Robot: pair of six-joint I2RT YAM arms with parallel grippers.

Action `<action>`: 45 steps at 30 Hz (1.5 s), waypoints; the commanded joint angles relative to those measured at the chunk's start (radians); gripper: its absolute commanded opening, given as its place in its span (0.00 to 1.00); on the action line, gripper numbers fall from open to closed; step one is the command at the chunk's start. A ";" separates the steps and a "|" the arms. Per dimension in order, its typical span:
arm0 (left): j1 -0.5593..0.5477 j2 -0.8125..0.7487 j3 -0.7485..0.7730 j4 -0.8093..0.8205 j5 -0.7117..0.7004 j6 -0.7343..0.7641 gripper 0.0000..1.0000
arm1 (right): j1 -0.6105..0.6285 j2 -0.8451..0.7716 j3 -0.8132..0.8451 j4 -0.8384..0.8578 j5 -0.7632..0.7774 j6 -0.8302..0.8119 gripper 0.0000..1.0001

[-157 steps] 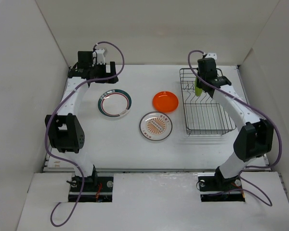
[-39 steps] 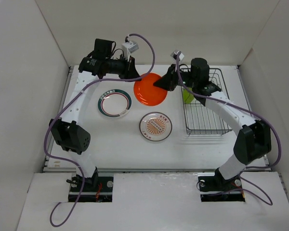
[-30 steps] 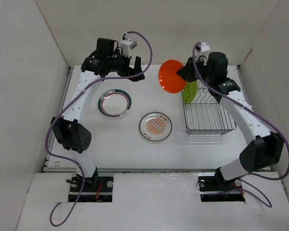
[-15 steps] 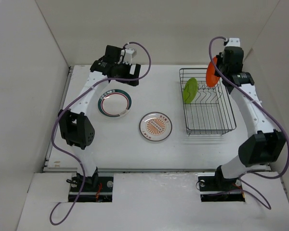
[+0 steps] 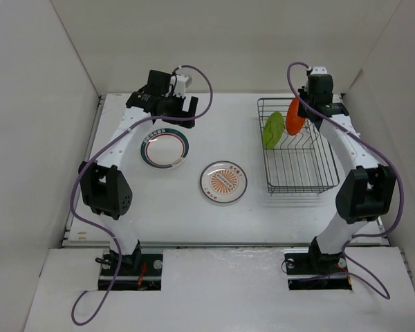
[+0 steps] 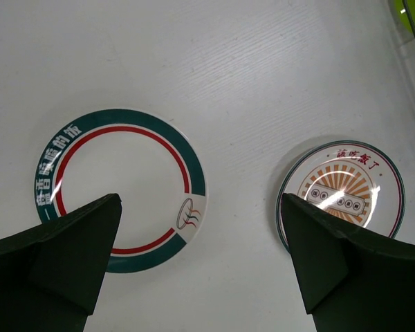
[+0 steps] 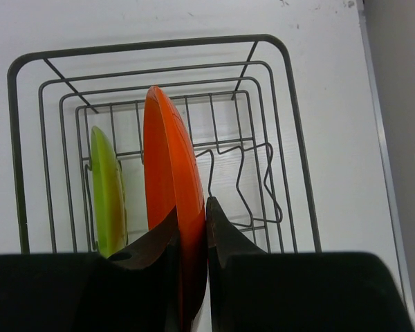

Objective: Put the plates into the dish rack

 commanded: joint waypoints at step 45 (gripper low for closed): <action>-0.055 0.144 -0.283 -0.023 0.478 0.282 0.96 | 0.047 -0.521 -0.214 0.171 -0.207 -0.012 0.81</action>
